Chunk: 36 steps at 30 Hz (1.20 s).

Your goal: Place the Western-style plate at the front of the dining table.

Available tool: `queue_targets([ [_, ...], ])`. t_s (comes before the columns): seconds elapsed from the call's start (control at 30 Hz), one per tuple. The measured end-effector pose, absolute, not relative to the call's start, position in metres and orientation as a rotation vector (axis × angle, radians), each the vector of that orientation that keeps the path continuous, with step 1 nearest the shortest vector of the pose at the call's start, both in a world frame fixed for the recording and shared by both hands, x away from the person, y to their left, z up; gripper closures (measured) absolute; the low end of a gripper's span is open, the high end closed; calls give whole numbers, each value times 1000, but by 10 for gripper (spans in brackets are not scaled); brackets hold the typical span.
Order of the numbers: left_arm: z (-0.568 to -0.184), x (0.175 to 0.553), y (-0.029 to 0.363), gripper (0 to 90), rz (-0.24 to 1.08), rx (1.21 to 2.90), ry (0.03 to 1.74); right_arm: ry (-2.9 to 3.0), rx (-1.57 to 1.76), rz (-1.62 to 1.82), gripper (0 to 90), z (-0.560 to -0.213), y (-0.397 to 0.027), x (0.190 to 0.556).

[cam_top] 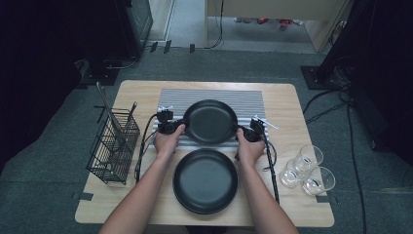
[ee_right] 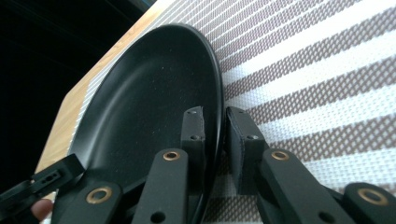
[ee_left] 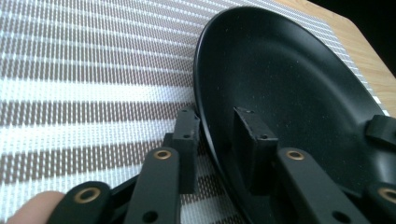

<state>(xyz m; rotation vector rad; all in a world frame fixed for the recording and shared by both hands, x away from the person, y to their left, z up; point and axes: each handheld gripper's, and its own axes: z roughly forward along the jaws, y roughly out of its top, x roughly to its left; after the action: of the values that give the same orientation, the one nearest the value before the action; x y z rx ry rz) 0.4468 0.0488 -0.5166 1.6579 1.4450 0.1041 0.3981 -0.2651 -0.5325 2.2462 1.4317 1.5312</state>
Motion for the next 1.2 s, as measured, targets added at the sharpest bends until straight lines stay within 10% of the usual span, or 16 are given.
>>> queue_targets([
  [1.2, -517, 464, 51, 774, 91, 1582, 1499, 1331, 2312, 1515, 834, -527, -259, 419],
])
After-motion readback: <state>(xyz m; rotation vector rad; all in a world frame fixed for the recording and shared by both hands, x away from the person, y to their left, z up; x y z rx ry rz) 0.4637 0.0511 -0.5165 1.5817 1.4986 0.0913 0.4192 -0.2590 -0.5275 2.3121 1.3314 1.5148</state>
